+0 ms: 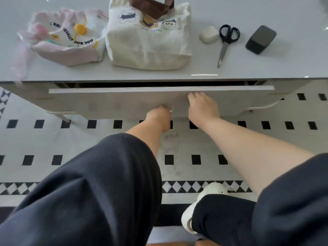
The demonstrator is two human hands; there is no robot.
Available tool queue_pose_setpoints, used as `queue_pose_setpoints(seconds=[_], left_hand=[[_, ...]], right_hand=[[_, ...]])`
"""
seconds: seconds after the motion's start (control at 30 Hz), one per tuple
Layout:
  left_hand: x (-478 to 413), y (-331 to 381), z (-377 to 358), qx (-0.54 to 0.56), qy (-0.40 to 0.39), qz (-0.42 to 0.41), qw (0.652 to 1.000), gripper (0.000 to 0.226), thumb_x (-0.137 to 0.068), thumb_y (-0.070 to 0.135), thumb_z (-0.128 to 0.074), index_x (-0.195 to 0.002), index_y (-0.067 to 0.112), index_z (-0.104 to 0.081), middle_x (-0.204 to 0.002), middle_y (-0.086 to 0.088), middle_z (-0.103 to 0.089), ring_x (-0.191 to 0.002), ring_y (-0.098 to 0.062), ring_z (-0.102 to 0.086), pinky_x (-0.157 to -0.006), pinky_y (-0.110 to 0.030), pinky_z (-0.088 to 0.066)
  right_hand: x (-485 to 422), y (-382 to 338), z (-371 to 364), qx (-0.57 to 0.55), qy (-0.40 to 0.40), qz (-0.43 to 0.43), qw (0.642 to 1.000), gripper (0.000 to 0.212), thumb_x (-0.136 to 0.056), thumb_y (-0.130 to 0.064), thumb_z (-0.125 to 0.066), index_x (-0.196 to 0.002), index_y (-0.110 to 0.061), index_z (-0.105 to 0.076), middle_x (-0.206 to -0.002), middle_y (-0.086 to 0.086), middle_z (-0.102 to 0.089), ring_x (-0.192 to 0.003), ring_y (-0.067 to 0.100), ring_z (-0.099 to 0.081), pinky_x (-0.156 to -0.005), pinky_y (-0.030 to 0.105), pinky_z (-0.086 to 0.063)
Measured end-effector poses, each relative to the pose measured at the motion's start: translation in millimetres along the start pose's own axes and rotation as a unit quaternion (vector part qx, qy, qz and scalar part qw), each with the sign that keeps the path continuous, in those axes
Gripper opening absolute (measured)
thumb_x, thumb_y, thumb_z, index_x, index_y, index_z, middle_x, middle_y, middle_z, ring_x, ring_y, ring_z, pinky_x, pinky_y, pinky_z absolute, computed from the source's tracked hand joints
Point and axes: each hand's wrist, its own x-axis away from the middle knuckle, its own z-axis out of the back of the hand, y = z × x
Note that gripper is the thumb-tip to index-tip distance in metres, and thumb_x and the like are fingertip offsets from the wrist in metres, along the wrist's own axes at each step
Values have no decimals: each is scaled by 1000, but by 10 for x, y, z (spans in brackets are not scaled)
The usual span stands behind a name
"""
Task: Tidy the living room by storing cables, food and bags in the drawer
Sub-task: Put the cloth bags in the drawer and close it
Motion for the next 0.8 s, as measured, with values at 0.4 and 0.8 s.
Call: queue_pose_setpoints(seconds=[0.4,0.8], left_hand=[[619,42,476,-136,68,-138,979,26,-96,16,-39,-116,9,-54,-115,-8,-59,-95,-28,-56,-72,-35,-43],[942,-219,468,-59,63,-81,993,27,-93,13,-39,-105,13,-62,-112,-9,-63,-99,-31,-58,-75,-33,-43]], right_hand=[[432,-10,160,4,63,-4,998,40,-71,7,-47,-108,-4,-57,-104,11,-57,-99,30,-50,-88,35,-34],[470,-225,580,54,-158,-44,985,15,-79,1,-46,-67,-10,-46,-69,4,-48,-72,27,-50,-60,27,-39]])
